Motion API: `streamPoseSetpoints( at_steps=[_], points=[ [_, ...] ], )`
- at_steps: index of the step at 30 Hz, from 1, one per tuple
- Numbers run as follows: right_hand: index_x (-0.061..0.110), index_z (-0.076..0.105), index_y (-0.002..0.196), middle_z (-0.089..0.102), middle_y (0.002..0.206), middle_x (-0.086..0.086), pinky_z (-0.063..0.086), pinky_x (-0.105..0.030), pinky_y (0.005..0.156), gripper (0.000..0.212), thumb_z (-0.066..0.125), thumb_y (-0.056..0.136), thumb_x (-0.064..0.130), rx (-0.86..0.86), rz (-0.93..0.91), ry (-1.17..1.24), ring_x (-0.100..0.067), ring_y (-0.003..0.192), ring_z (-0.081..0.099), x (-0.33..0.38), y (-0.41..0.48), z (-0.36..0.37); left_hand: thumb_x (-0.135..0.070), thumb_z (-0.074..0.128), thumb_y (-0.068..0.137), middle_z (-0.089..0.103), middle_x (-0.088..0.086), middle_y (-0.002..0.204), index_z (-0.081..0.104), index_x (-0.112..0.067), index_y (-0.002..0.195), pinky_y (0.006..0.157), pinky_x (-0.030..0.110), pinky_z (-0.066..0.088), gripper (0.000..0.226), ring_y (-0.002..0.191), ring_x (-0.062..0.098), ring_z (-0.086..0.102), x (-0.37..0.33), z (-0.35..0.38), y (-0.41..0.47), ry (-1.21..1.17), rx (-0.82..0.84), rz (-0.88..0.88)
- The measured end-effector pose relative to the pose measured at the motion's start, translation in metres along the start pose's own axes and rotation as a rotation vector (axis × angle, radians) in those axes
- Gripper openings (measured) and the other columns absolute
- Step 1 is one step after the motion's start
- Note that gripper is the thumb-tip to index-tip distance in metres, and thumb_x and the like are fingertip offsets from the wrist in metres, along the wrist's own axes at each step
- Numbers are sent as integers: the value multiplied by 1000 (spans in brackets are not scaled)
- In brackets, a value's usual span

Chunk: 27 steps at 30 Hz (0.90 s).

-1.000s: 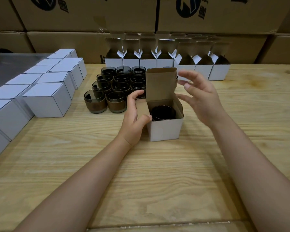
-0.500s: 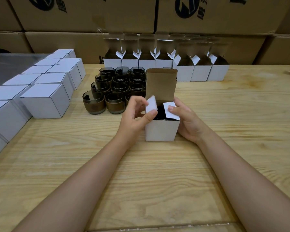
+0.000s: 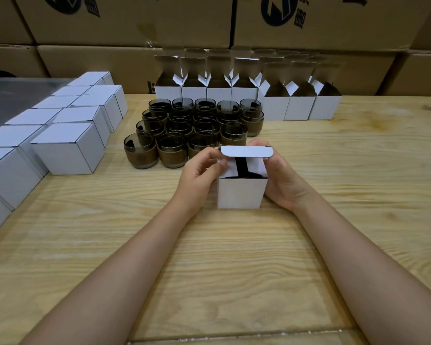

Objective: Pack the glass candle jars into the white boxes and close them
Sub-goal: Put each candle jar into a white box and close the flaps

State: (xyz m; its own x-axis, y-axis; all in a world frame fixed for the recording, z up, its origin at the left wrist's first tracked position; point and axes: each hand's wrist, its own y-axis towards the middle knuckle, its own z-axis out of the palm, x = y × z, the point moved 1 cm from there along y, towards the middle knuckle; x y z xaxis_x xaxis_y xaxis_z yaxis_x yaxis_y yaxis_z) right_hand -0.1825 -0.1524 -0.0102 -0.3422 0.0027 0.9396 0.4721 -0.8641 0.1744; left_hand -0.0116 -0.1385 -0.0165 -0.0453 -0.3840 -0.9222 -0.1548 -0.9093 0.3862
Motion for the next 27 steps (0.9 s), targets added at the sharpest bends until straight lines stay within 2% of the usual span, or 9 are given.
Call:
streamPoseSetpoints(
  at_steps=[3, 5, 8, 11, 14, 17, 19, 22, 27],
  points=[
    [23, 52, 101, 62, 112, -6, 51, -35, 81, 71, 86, 48, 57, 26, 15, -11, -21, 98, 61, 1, 1, -1, -2, 52, 93, 63, 4, 111, 61, -6, 109, 81, 16, 47, 19, 96, 2, 61, 0, -1, 0, 8, 10, 6],
    [23, 51, 101, 60, 113, -6, 51, -33, 80, 72, 87, 49, 56, 43, 20, -2, -20, 97, 60, 0, 1, -2, 4, 50, 94, 63, 4, 116, 61, -7, 109, 82, 15, 47, 22, 99, -1, 61, 0, -2, 0, 6, 1, 8],
    [24, 50, 102, 59, 107, -5, 51, -29, 74, 67, 88, 52, 44, 39, 39, 2, -20, 91, 58, 1, -2, -5, 8, 54, 91, 64, 9, 113, 61, -4, 102, 82, 17, 49, 18, 103, 6, 63, 1, -5, -1, -13, -32, 15],
    [23, 48, 102, 56, 109, -7, 50, -29, 72, 45, 71, 64, 25, 38, 37, -12, -23, 91, 56, 2, -5, -8, 9, 55, 89, 66, 10, 105, 60, -5, 96, 77, 18, 51, 16, 98, 2, 65, 0, -7, -2, -14, -30, 41],
    [22, 48, 101, 52, 115, -11, 49, -32, 76, 41, 66, 65, 24, 34, 33, -23, -26, 96, 54, 2, -6, -8, -3, 57, 87, 67, 4, 94, 59, -4, 90, 77, 20, 51, 3, 100, 3, 64, 0, -8, -2, -35, -31, 44],
    [22, 47, 100, 54, 112, -9, 51, -29, 75, 41, 66, 64, 23, 26, 26, -27, -23, 94, 57, 3, -7, -8, -11, 54, 82, 66, 4, 90, 53, -8, 80, 79, 21, 51, 5, 105, 5, 64, -1, -8, -3, -60, -64, 82],
    [21, 47, 100, 56, 109, -6, 52, -27, 72, 40, 66, 65, 18, 21, 20, -22, -20, 90, 59, 5, -8, -10, -13, 54, 84, 67, 4, 90, 48, -9, 76, 78, 21, 52, 11, 110, 4, 63, -2, -7, -4, -73, -72, 87],
    [21, 47, 99, 55, 108, -6, 52, -26, 70, 37, 64, 68, 10, 19, 15, -25, -20, 90, 58, 5, -9, -12, -16, 56, 83, 68, -2, 93, 44, -10, 74, 72, 18, 52, 16, 108, 2, 63, -2, -7, -4, -84, -72, 85],
    [20, 46, 100, 55, 105, -5, 52, -26, 69, 38, 65, 67, 14, 28, 1, -9, -16, 85, 61, 5, -9, -12, -39, 68, 67, 67, 11, 108, 41, -12, 79, 76, 27, 53, 41, 105, 12, 65, -1, -5, -4, -76, -90, 68]
  ],
)
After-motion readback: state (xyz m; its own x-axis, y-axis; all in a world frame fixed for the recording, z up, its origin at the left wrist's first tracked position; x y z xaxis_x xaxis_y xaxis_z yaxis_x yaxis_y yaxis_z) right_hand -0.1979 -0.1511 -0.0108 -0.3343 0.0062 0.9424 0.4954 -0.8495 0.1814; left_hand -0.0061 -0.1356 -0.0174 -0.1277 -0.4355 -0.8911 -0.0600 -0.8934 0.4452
